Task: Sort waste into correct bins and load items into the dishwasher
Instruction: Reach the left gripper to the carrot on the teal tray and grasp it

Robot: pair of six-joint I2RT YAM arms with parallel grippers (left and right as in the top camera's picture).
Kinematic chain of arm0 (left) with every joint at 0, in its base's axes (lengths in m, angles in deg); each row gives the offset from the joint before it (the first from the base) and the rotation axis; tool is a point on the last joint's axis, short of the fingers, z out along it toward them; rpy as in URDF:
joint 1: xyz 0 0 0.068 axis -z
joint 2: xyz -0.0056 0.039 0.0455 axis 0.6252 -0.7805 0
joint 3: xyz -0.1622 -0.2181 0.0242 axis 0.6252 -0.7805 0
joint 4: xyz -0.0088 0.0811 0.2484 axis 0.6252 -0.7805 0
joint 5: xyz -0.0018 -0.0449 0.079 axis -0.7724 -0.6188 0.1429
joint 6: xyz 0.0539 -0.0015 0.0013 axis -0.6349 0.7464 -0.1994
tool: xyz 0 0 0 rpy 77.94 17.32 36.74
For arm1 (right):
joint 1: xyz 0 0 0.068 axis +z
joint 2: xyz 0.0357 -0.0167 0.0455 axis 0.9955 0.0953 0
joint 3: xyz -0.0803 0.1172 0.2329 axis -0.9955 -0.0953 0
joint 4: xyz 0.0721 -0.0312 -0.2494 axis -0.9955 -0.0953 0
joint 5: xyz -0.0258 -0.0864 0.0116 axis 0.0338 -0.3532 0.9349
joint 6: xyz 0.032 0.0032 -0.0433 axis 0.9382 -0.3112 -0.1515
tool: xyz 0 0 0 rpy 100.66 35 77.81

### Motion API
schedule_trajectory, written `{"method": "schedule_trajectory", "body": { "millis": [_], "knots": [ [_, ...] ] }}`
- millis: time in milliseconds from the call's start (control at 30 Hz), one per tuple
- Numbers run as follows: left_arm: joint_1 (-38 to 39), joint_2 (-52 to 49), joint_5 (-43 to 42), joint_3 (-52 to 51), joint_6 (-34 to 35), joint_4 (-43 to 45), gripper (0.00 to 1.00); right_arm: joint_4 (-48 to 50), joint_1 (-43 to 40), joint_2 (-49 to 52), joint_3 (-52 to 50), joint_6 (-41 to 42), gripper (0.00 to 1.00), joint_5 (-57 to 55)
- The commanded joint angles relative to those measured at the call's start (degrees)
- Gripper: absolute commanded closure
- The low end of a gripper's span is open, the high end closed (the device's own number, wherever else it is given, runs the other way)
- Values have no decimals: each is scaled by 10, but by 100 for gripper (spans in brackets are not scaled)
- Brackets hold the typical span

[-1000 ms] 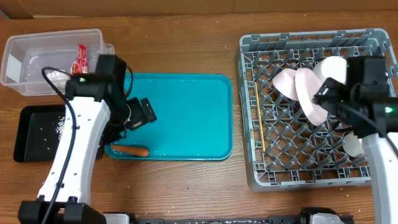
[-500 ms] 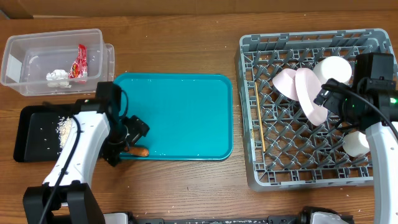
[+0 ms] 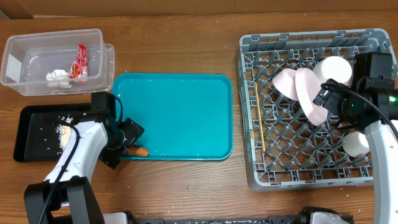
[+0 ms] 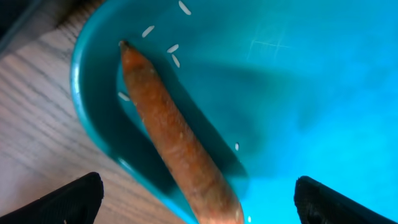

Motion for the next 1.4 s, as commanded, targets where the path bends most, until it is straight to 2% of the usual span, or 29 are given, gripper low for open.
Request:
{"method": "schedule_trajectory", "body": {
  "millis": [0, 167, 300, 500, 767, 1167, 1367],
  "knots": [
    [0, -1, 13, -25, 5, 31, 0, -2, -2, 0, 0, -10, 2, 5],
    [0, -2, 12, -52, -8, 97, 0, -3, -2, 0, 0, -10, 2, 5],
    [0, -2, -2, -52, -20, 101, 1, -3, -2, 0, 0, -10, 2, 5],
    [0, -1, -2, -35, -20, 41, 3, -3, -2, 0, 0, -10, 2, 5],
    [0, 1, 26, 52, -47, -45, 2, -3, -2, 0, 0, -10, 2, 5],
    [0, -12, 42, 41, -52, 35, 0, -4, -2, 0, 0, -10, 2, 5],
    [1, -46, 40, 41, -52, 46, 0, -4, -2, 0, 0, -10, 2, 5]
  ]
}}
